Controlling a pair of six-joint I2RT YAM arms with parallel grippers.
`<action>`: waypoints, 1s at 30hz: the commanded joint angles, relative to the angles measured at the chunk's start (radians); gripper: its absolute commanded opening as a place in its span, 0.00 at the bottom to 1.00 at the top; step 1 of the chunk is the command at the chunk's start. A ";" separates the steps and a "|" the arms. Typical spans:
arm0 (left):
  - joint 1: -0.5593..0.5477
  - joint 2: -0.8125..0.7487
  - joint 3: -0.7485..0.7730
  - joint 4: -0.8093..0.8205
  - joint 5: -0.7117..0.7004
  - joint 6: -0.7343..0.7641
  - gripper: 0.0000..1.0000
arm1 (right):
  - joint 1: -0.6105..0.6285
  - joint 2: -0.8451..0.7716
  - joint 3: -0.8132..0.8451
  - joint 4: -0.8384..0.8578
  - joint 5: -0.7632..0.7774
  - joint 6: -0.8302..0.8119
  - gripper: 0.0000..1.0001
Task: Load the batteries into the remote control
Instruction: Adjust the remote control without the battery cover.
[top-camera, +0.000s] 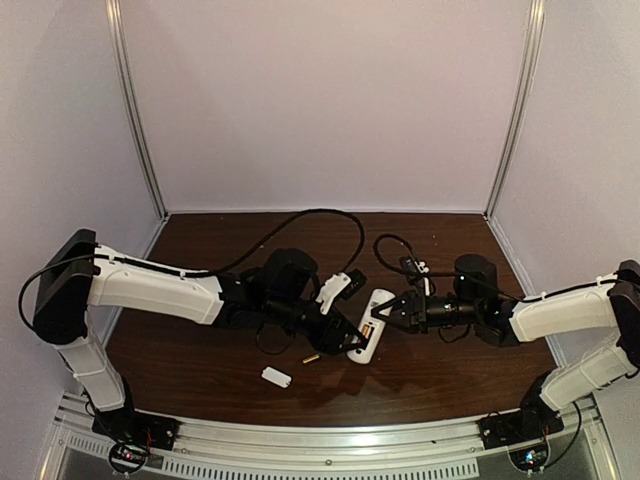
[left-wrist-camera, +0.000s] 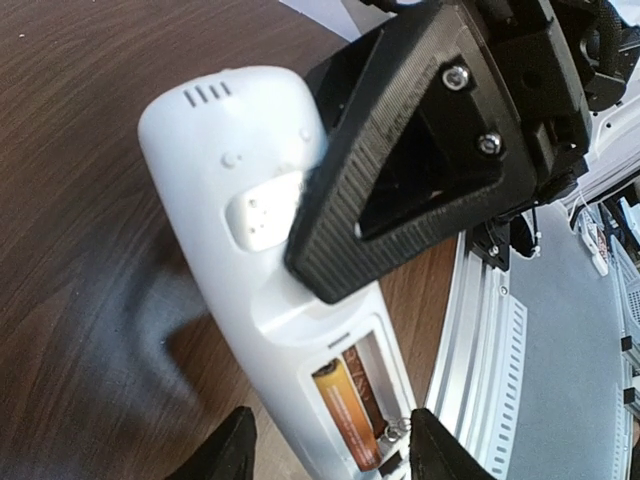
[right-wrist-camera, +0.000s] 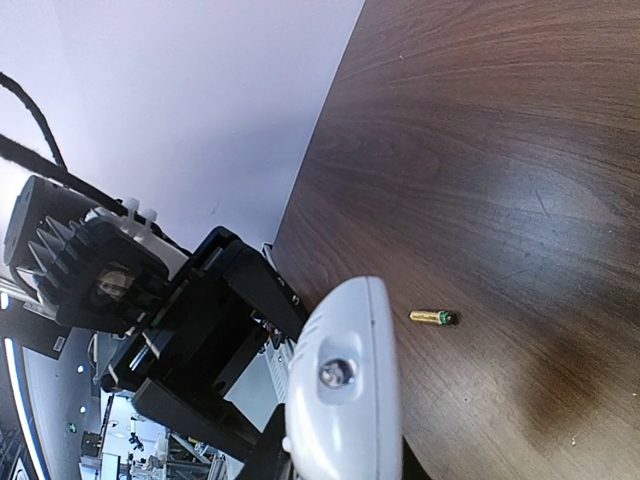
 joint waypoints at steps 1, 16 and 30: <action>0.010 0.026 0.033 0.017 0.008 -0.012 0.53 | 0.012 -0.025 0.034 0.025 -0.012 -0.022 0.00; 0.016 0.019 -0.016 0.075 0.070 -0.035 0.58 | 0.015 -0.031 0.034 0.020 -0.008 -0.025 0.00; 0.070 -0.058 -0.129 0.259 0.193 -0.097 0.62 | 0.015 -0.031 0.036 0.015 -0.007 -0.030 0.00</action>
